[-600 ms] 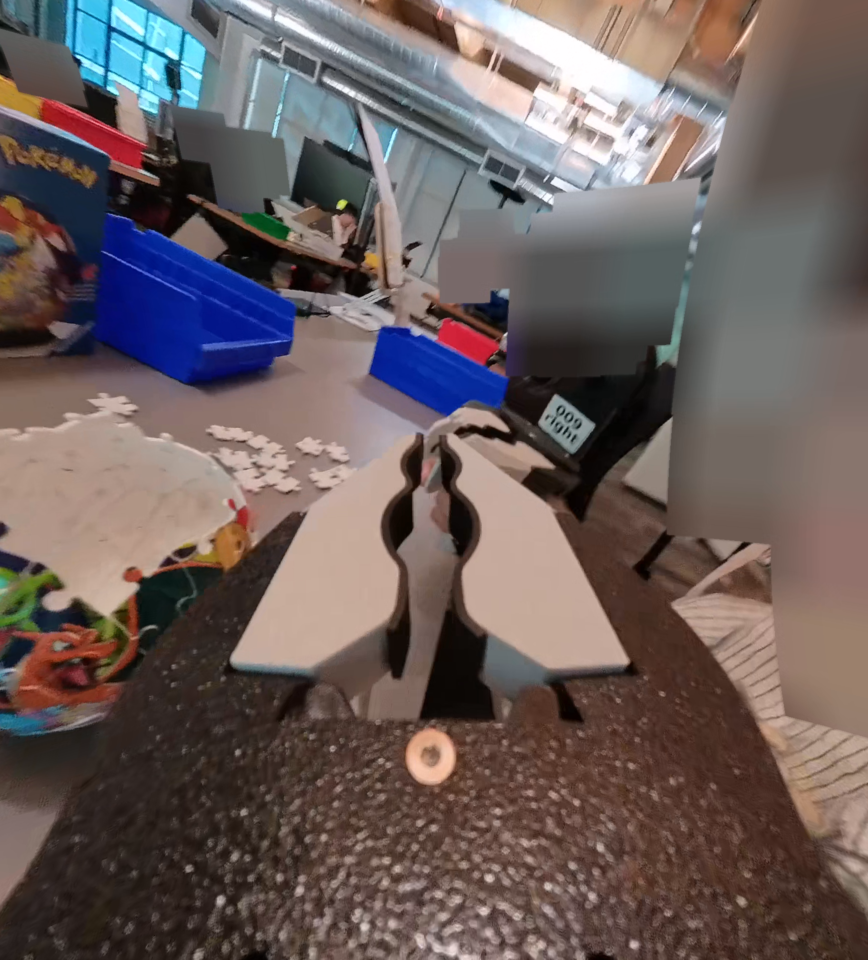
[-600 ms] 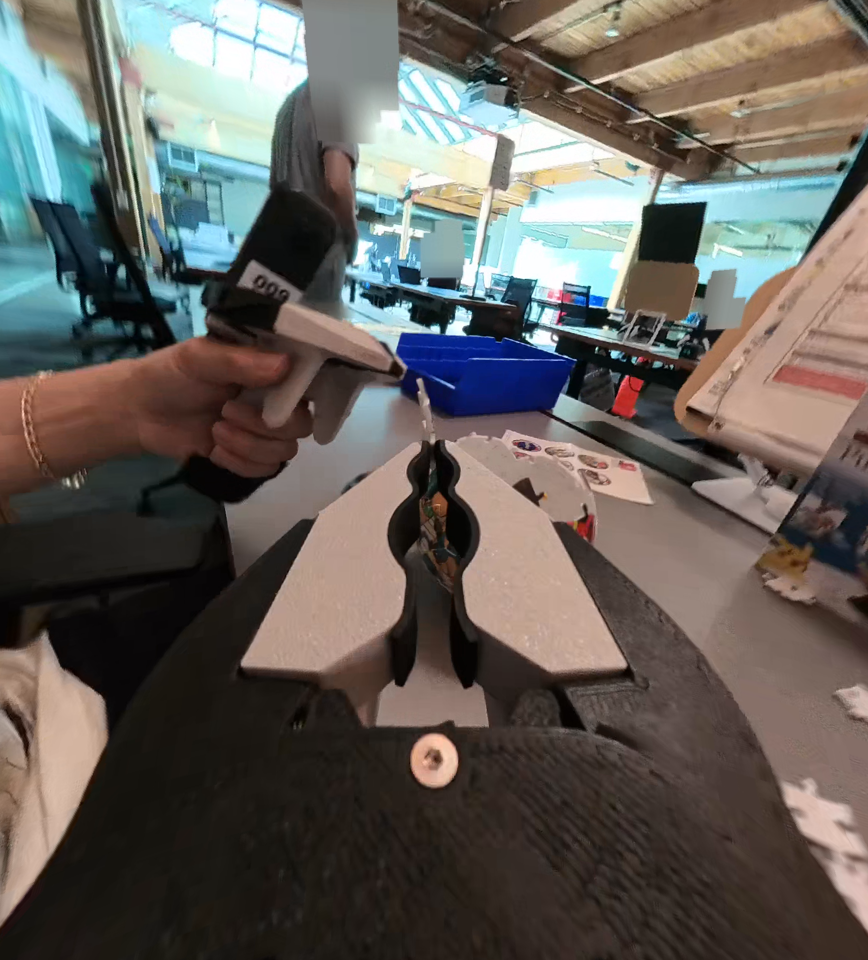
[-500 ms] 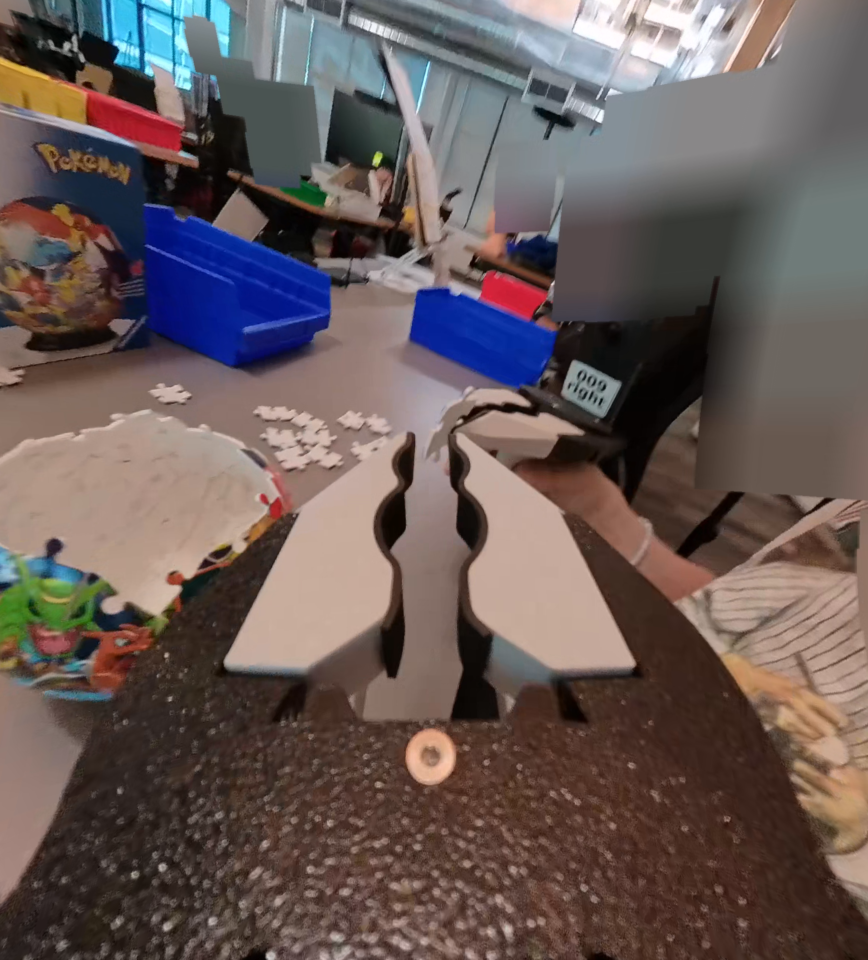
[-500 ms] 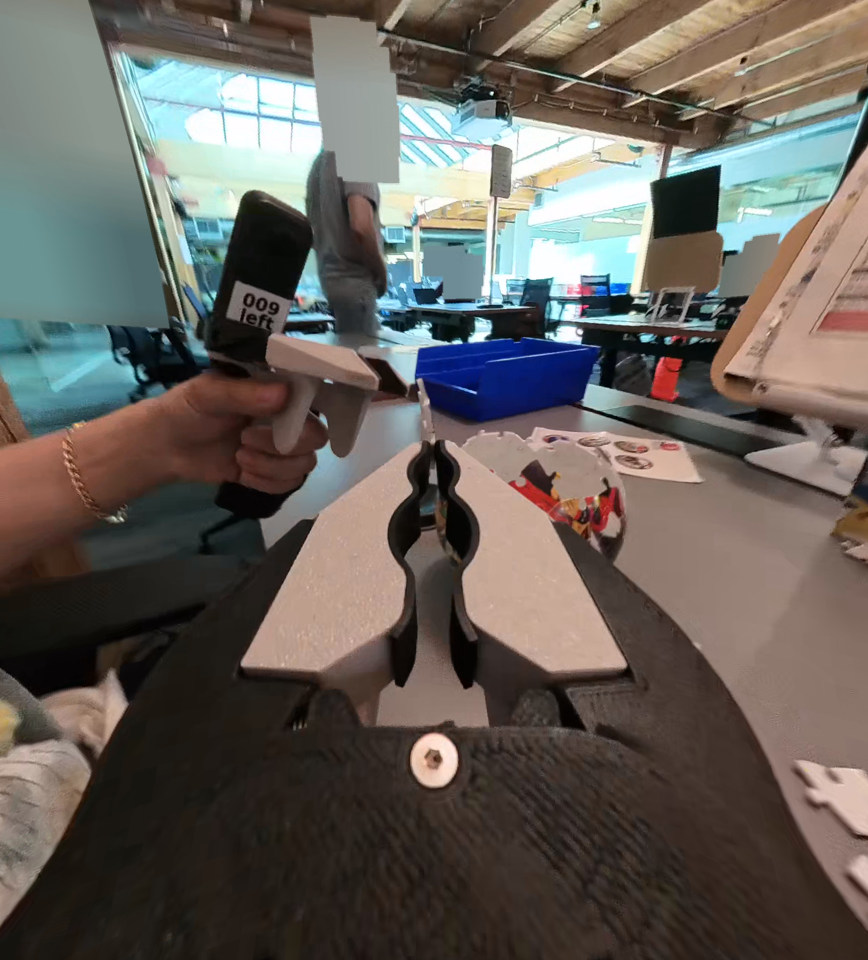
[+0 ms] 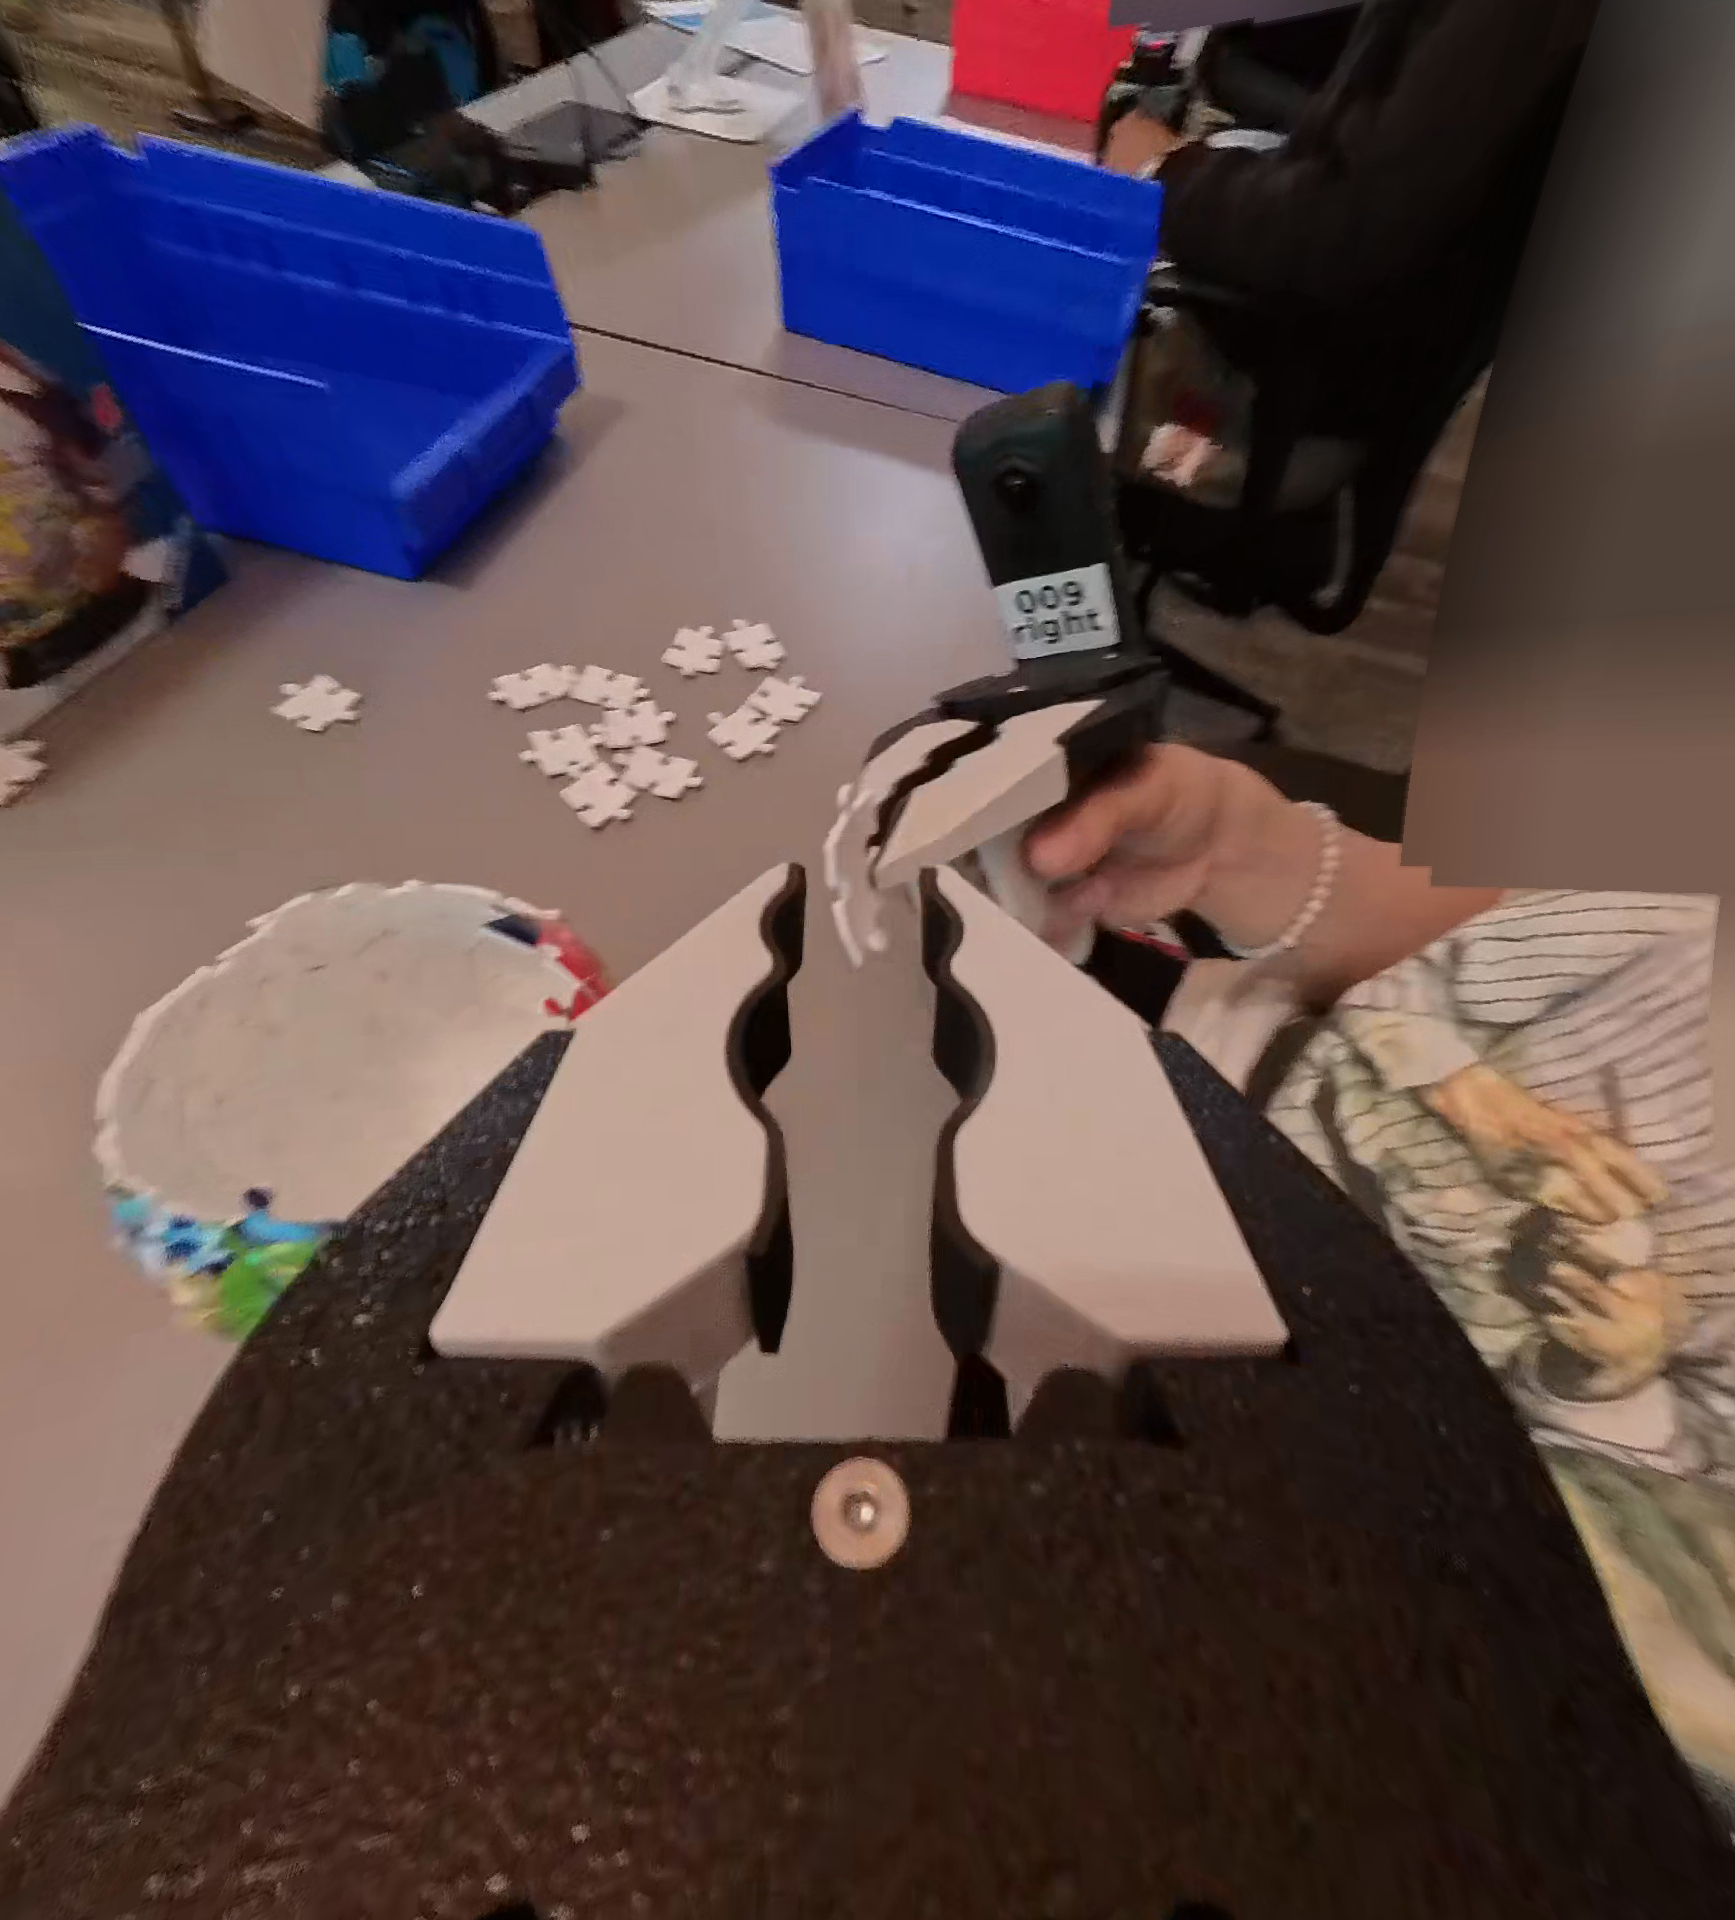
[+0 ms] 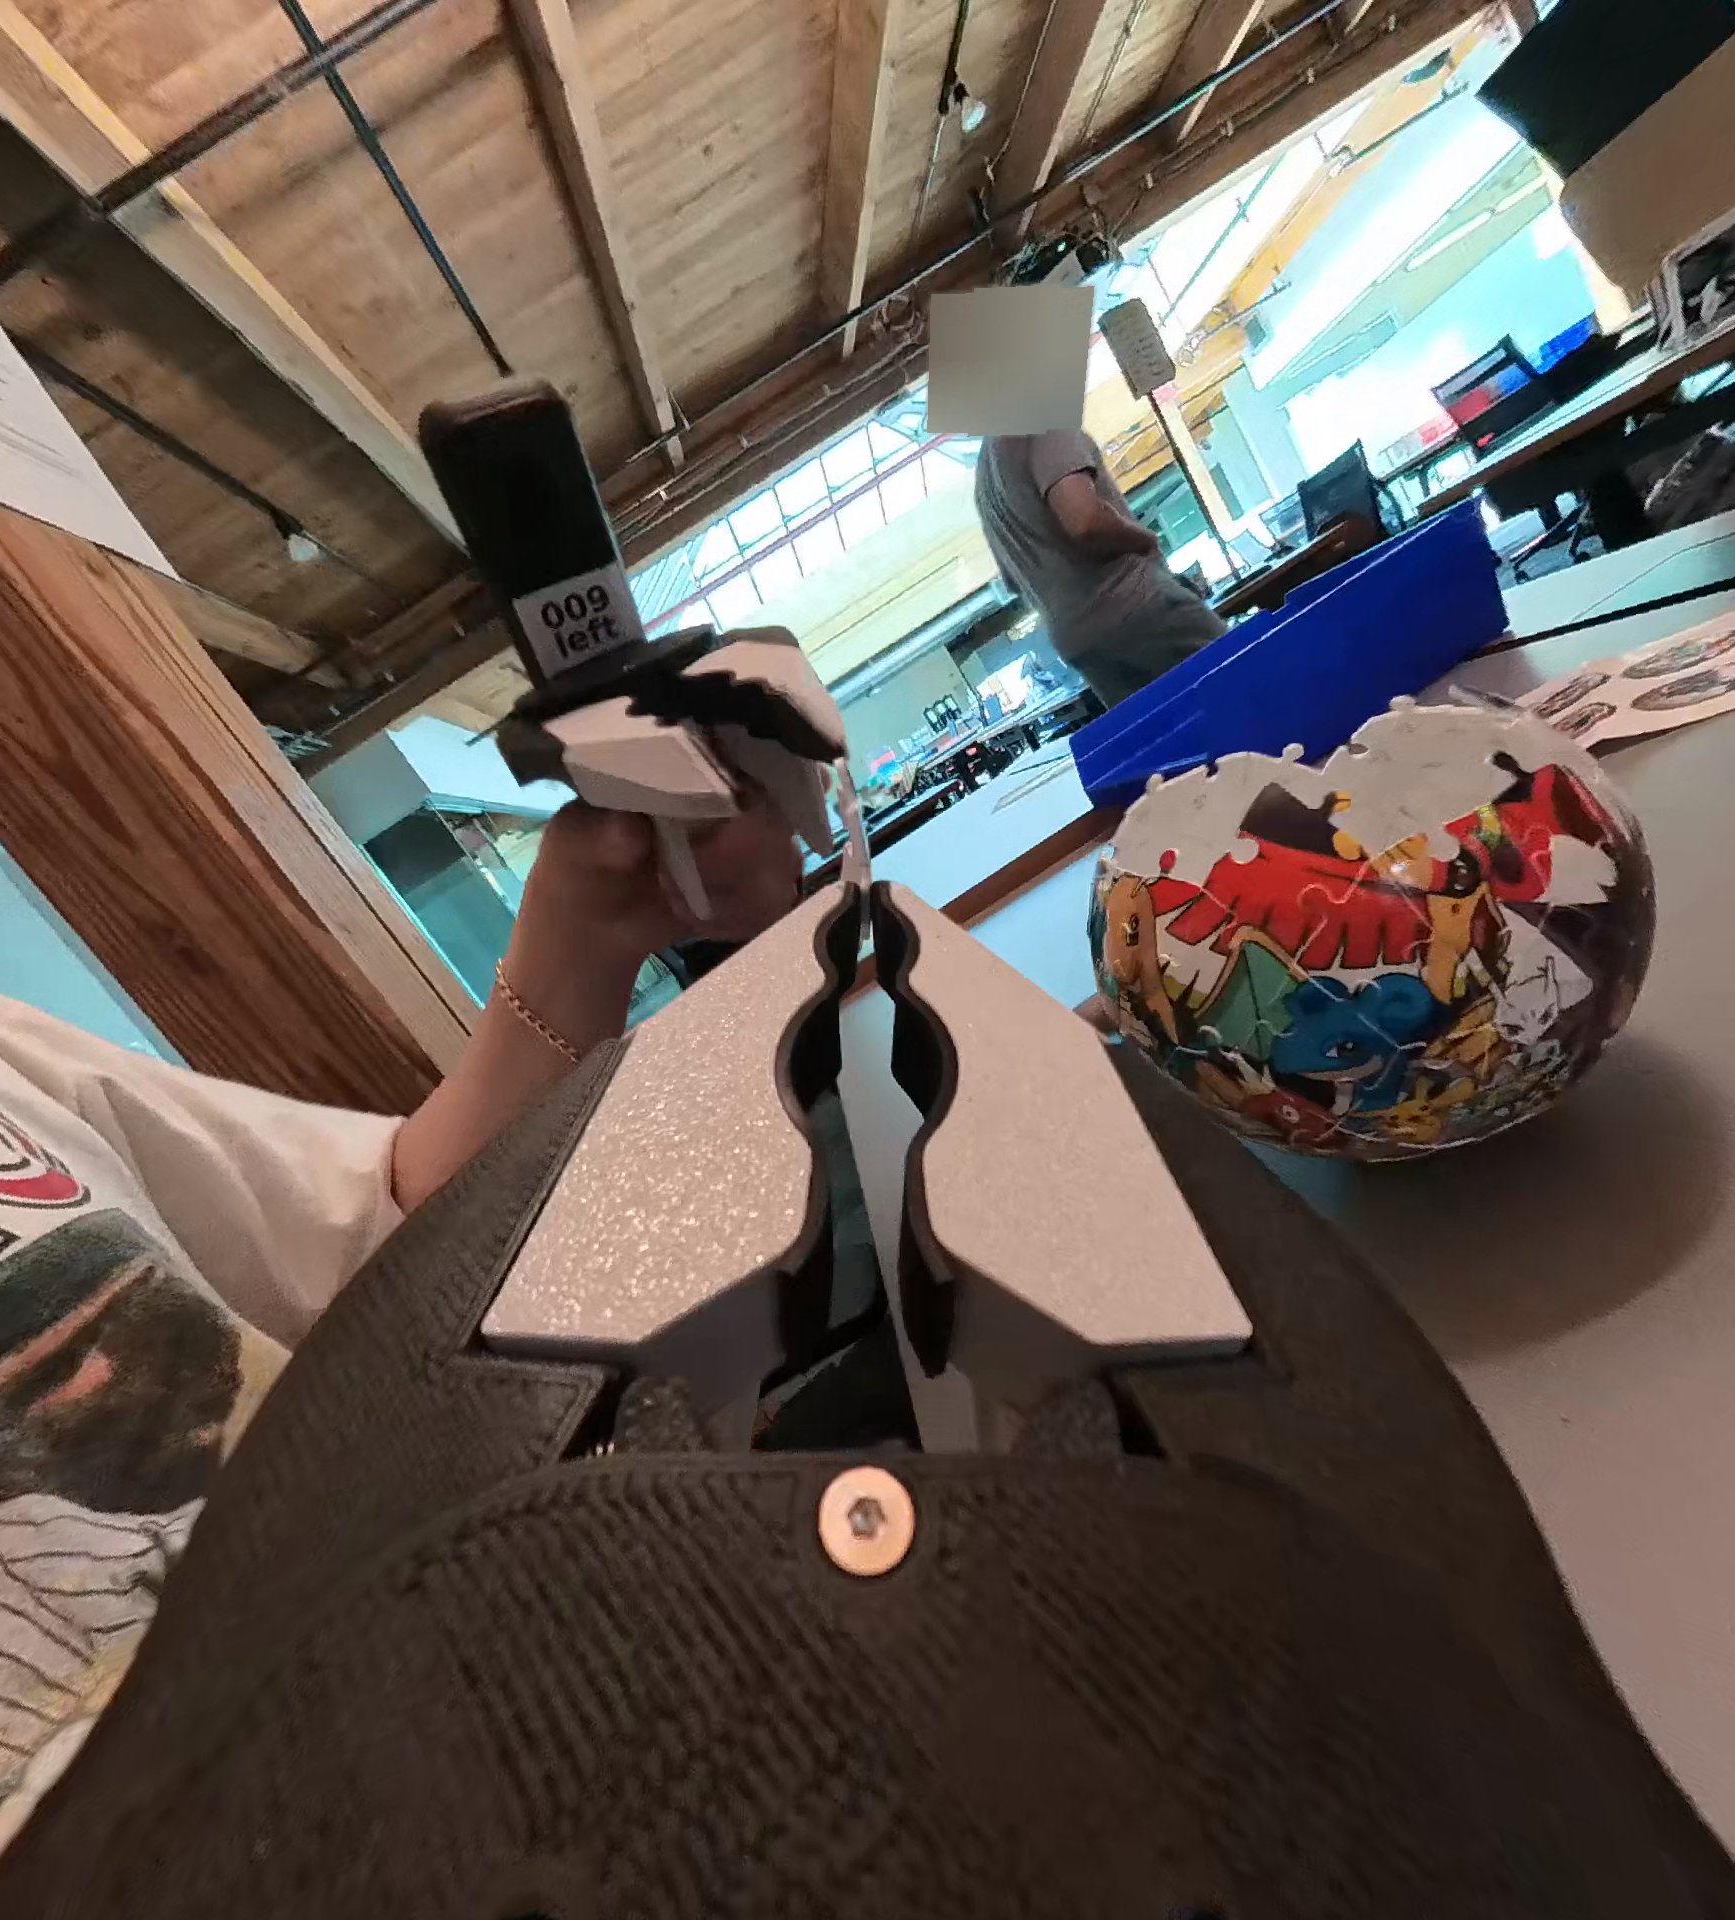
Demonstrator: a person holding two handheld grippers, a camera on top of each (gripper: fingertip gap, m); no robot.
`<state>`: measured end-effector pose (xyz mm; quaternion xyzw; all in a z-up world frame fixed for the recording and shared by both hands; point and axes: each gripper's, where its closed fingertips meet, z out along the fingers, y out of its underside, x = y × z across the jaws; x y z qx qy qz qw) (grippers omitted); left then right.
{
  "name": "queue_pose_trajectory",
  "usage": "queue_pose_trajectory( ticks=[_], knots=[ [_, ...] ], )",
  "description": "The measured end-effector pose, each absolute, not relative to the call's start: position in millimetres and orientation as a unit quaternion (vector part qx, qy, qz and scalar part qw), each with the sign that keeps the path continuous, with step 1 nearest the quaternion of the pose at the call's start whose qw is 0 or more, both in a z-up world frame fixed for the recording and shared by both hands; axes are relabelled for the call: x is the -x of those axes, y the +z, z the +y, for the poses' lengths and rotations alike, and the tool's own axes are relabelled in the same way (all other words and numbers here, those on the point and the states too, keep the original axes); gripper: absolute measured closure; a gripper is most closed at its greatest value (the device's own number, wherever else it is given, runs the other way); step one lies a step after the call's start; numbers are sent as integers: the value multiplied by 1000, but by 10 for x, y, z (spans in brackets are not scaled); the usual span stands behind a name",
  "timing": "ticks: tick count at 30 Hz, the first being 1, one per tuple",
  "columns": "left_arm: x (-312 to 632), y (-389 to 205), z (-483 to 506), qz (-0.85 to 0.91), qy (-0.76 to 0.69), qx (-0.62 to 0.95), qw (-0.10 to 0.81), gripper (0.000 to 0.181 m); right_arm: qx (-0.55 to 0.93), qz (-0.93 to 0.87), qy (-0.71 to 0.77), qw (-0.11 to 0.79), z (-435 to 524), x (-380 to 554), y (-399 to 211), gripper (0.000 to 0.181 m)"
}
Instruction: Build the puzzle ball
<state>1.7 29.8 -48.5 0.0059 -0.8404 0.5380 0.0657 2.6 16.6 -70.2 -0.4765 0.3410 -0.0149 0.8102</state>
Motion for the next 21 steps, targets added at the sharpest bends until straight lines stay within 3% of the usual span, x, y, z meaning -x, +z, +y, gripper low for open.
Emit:
queue_pose_trajectory(
  ticks=[3, 11, 15, 21],
  knots=[
    [68, -526, 267, -856, 507, 9, 100, 162, 478, 328, -25, 815, 173, 7, -643, 180],
    [86, -609, 261, -887, 454, 44, 65, 162, 522, 304, -70, 794, 315, 53, -659, 180],
    [93, -682, 324, -904, 421, 64, 45, 179, 542, 291, -85, 784, 393, 86, -656, 180],
    [115, -675, 362, -909, 408, 67, 52, 181, 550, 284, -98, 779, 423, 86, -654, 180]
  ],
)
